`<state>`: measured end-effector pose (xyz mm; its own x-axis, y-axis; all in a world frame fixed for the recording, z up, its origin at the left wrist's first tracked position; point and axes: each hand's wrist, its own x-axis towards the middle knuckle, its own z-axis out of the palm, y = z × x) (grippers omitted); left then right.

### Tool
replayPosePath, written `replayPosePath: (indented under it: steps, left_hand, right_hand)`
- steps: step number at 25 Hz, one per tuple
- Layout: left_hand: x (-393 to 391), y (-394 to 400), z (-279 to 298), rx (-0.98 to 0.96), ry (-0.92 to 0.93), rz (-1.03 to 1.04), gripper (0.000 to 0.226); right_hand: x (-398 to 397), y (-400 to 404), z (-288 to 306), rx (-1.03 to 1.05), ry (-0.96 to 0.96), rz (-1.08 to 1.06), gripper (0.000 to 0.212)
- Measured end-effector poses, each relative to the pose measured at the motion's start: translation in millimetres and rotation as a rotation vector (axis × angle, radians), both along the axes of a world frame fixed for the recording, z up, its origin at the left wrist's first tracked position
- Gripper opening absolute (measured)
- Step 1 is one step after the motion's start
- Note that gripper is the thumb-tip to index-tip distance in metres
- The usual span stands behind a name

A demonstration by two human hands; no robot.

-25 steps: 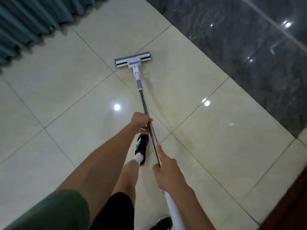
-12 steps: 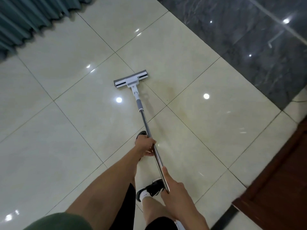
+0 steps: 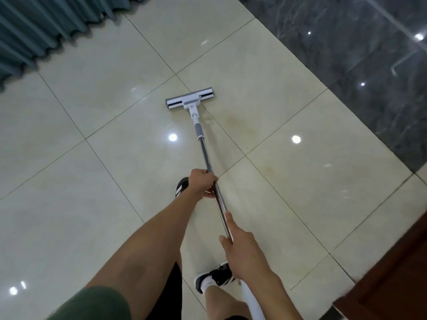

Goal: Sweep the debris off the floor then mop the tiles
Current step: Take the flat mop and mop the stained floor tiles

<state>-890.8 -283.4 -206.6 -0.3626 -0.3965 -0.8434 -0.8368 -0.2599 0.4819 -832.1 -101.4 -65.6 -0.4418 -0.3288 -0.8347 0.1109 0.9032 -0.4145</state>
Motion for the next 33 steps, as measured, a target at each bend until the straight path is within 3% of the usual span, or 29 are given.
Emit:
replayPosePath:
  steps: [11,16,23,33]
  left_hand:
    - [-200.6,-275.4,-32.5,-0.055,0.023,-0.003,0.009]
    - [-250.3,-309.3,-33.5,0.007,0.004,-0.114,0.006]
    - [-198.7,-245.9,-28.8,0.003,-0.081,-0.308,0.010]
    - [39.3,-99.9,-14.6,-0.001,-0.181,-0.750,0.011]
  right_hand:
    - [-191.9,-276.3,-35.6,-0.023,0.092,-0.022,0.058]
    - [-230.3,-306.2,-37.8,-0.004,0.084,-0.119,0.054]
    - [-144.7,-253.9,-35.8,0.005,0.091,-0.245,0.054]
    - [150.5,-155.1,-12.3,0.016,0.055,-0.572,0.058]
